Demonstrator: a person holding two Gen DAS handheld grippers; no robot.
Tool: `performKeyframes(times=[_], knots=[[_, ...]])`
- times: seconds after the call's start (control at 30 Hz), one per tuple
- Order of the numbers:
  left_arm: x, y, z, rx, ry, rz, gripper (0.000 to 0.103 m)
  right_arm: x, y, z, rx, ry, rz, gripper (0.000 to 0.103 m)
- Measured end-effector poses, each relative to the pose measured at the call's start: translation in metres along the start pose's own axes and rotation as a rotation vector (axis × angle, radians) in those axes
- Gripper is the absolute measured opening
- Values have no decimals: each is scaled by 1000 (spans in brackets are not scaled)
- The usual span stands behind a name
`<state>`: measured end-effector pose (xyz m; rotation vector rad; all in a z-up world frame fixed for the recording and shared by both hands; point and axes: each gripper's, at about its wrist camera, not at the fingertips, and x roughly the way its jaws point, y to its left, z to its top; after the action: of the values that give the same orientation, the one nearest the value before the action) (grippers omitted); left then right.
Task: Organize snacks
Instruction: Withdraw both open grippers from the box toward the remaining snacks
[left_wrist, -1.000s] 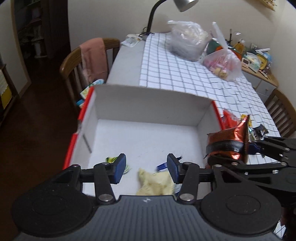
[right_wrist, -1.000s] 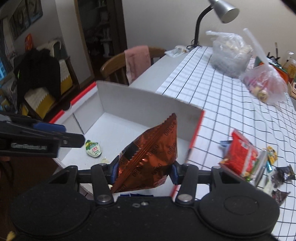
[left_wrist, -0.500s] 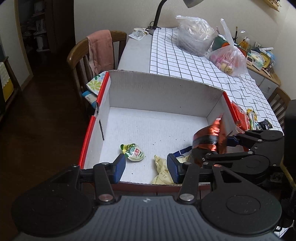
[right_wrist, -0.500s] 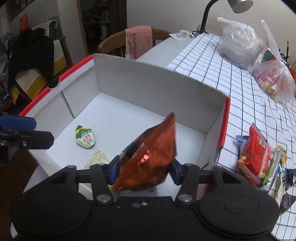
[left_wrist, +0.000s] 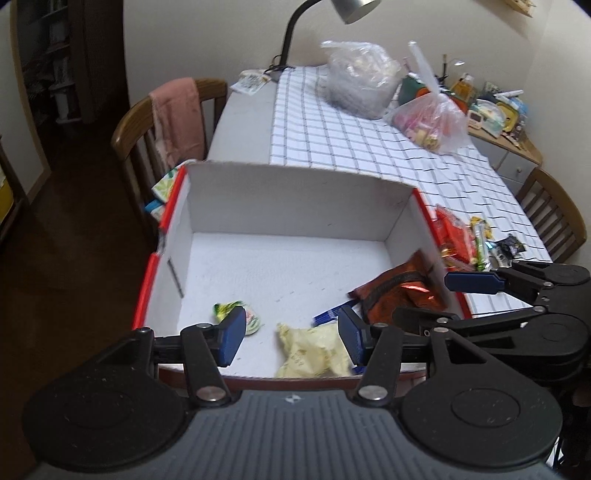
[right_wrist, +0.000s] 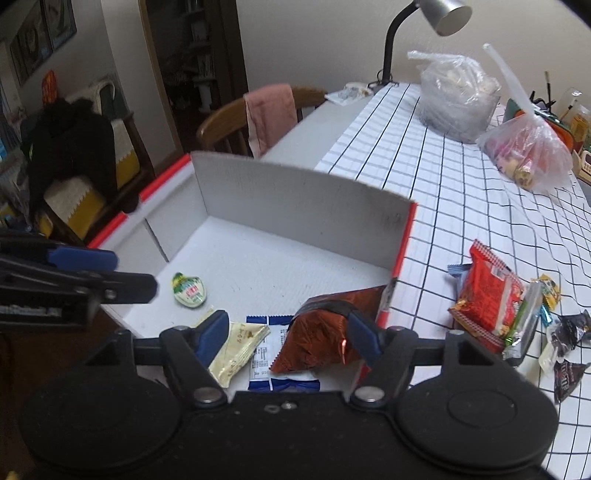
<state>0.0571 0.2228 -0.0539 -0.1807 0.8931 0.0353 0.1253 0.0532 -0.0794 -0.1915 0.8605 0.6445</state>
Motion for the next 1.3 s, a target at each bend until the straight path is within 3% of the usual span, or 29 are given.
performKeyframes(times=[0.4,0.47,0.67,0.77,0.97,1.17,1.3], knots=[[-10,-52,11,58,-55,-70,60,-55,-35,-7,99,-105,2,83],[-10,-60,13,60,-69,-74,68,-62,-44,-10,113,-120,-12,85],[-10,-90,15,83,-98,-108,74,-81,-72,-23,150,-142,-41,86],[-7,-107,16,94,-104,-122,78,-91,-88,-30,170,-154,-54,96],[4,-140,17,105,-94,-148,79,-110,-121,-46,202,-173,-77,103],[21,-178,19,112,-86,-177,81,-121,-159,-62,219,-170,-125,103],[35,-206,20,143,-88,-159,81,-123,-187,-72,202,-155,-165,103]])
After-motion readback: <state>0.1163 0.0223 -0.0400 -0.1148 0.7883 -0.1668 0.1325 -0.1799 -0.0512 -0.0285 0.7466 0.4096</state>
